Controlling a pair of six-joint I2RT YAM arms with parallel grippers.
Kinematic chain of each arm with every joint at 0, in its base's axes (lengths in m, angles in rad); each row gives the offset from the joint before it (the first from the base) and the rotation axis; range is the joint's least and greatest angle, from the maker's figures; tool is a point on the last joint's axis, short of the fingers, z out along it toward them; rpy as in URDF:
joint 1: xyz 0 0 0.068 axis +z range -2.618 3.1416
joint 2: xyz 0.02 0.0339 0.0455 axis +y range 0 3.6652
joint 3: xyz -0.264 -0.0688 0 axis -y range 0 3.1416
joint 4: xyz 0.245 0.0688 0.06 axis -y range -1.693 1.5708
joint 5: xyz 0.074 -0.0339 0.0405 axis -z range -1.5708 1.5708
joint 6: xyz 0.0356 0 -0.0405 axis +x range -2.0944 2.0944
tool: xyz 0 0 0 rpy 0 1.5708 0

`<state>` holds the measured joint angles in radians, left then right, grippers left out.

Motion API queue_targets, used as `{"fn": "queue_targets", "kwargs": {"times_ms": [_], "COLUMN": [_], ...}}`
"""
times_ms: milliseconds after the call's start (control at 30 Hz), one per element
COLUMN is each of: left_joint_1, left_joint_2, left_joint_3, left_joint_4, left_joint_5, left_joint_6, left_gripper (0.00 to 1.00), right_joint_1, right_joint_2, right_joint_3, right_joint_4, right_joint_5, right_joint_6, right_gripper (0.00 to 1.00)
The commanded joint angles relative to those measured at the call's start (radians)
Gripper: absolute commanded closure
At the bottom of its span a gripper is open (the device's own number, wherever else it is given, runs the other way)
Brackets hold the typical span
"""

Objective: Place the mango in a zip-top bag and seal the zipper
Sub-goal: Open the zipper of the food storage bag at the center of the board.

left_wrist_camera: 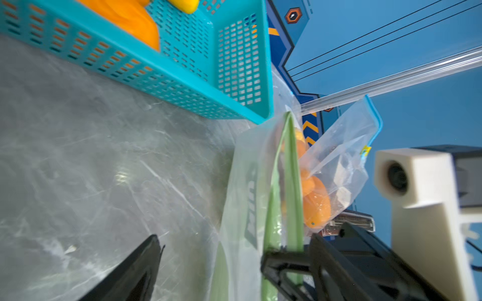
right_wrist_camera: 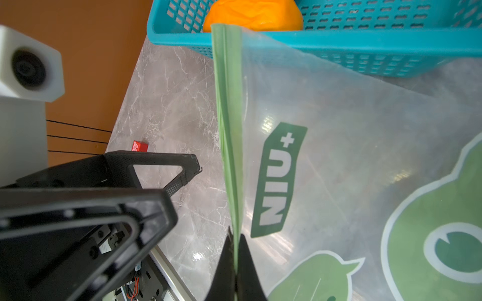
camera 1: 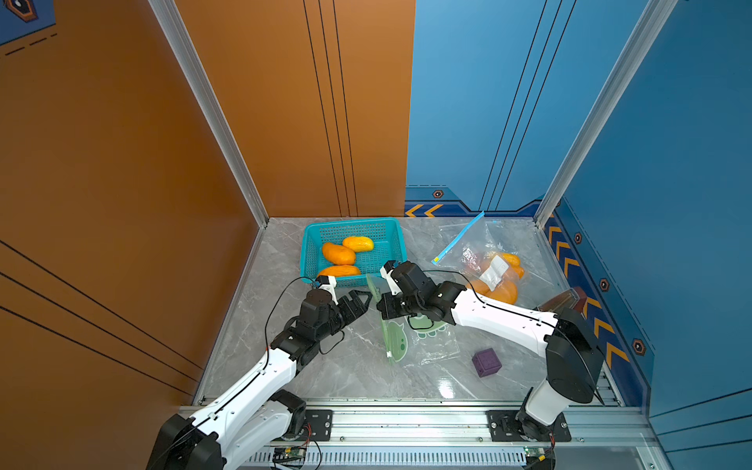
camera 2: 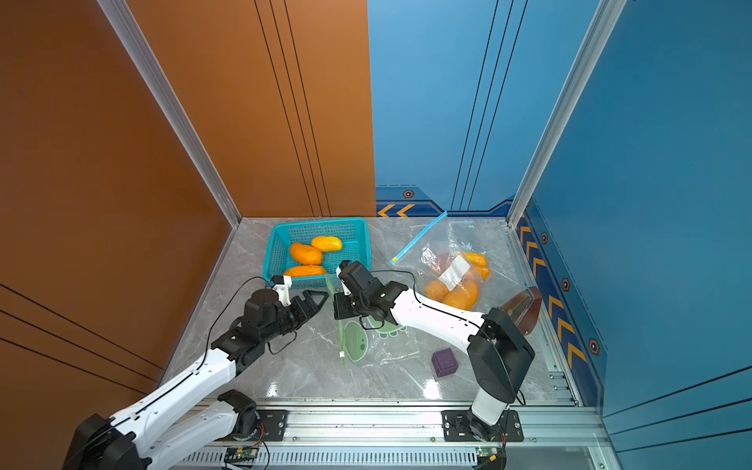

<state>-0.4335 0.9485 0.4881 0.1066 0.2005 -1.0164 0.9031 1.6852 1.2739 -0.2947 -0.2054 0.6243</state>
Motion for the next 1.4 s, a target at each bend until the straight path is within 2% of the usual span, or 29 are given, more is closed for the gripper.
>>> {"fn": "queue_targets", "kwargs": {"times_ms": [0, 300, 667, 800, 967, 1167, 1367], "left_joint_1": [-0.004, -0.006, -0.036, -0.055, -0.060, -0.060, -0.063], "left_joint_2": [0.041, 0.088, 0.132, 0.158, 0.167, 0.179, 0.178], "left_joint_3": [0.044, 0.061, 0.085, 0.106, 0.110, 0.125, 0.141], "left_joint_4": [0.110, 0.111, 0.111, 0.110, 0.111, 0.111, 0.109], "left_joint_5": [0.061, 0.068, 0.096, 0.094, 0.060, 0.041, 0.041], "left_joint_6": [-0.024, -0.035, -0.030, -0.024, -0.019, 0.012, 0.053], "left_gripper": [0.19, 0.45, 0.46, 0.51, 0.77, 0.99, 1.00], "right_joint_1": [-0.004, -0.003, -0.003, -0.004, -0.003, -0.003, -0.004], "right_joint_2": [-0.042, -0.068, -0.072, -0.068, -0.080, -0.112, -0.141], "right_joint_3": [-0.016, -0.020, -0.017, -0.015, -0.016, -0.015, 0.002], "right_joint_4": [0.002, 0.000, 0.006, 0.005, -0.014, -0.052, -0.132], "right_joint_5": [0.011, 0.020, 0.022, 0.025, 0.043, 0.078, 0.165], "right_joint_6": [-0.033, -0.038, -0.040, -0.041, -0.041, -0.047, -0.046], "right_gripper": [1.00, 1.00, 1.00, 1.00, 1.00, 1.00, 0.98]}}
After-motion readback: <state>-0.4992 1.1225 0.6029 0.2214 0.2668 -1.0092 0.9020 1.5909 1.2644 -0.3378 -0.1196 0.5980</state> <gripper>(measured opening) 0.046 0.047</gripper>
